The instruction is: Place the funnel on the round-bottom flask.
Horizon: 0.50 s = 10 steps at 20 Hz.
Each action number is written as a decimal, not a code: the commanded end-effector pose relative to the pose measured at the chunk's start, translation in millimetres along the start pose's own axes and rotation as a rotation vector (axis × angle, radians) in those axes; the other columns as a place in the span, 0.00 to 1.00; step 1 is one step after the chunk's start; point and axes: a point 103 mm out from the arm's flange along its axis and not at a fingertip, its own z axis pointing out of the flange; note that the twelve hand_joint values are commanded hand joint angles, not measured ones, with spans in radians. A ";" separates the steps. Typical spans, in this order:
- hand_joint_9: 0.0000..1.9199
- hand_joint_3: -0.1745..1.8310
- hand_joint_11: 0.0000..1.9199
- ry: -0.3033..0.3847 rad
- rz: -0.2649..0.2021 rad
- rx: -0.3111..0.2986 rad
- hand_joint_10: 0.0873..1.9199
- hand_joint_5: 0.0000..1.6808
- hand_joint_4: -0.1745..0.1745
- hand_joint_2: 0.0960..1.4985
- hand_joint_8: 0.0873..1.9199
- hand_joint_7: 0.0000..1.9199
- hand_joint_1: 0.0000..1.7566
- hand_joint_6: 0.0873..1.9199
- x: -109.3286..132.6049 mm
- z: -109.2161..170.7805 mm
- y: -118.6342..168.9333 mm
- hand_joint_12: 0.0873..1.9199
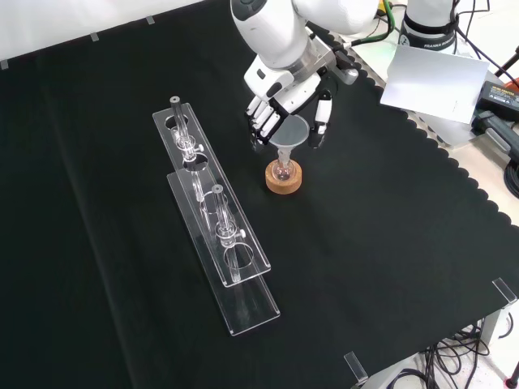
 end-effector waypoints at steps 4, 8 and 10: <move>0.13 0.00 0.09 -0.005 -0.008 0.006 0.35 0.20 0.29 0.57 0.17 0.00 0.40 0.00 2.9 1.4 -0.1 0.76; 0.08 0.00 0.08 -0.006 -0.009 0.004 0.37 0.18 0.30 0.57 0.09 0.00 0.40 0.00 3.9 0.4 -1.4 0.77; 0.05 0.00 0.07 -0.009 -0.008 -0.002 0.38 0.17 0.30 0.57 0.05 0.00 0.40 0.00 6.6 0.2 -2.3 0.77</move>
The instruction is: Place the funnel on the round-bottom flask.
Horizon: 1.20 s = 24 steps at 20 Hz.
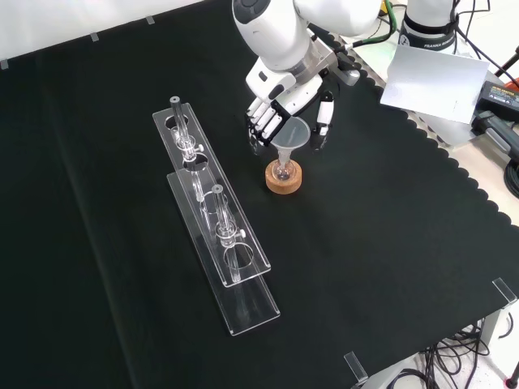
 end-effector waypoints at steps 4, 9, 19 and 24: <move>0.01 0.00 0.04 0.012 -0.006 -0.065 0.37 0.13 0.30 0.56 0.00 0.00 0.40 0.00 0.2 -5.7 -5.8 0.79; 0.00 0.00 0.01 0.026 -0.016 -0.136 0.32 0.10 0.30 0.56 0.00 0.00 0.39 0.00 -2.2 -25.8 -14.0 0.79; 0.01 0.00 0.03 0.054 0.004 -0.194 0.40 0.12 0.29 0.56 0.00 0.03 0.38 0.00 -30.6 -70.8 -27.4 0.79; 0.02 0.00 0.04 0.083 0.028 -0.192 0.41 0.12 0.29 0.56 0.00 0.04 0.38 0.00 -55.1 -86.4 -31.4 0.79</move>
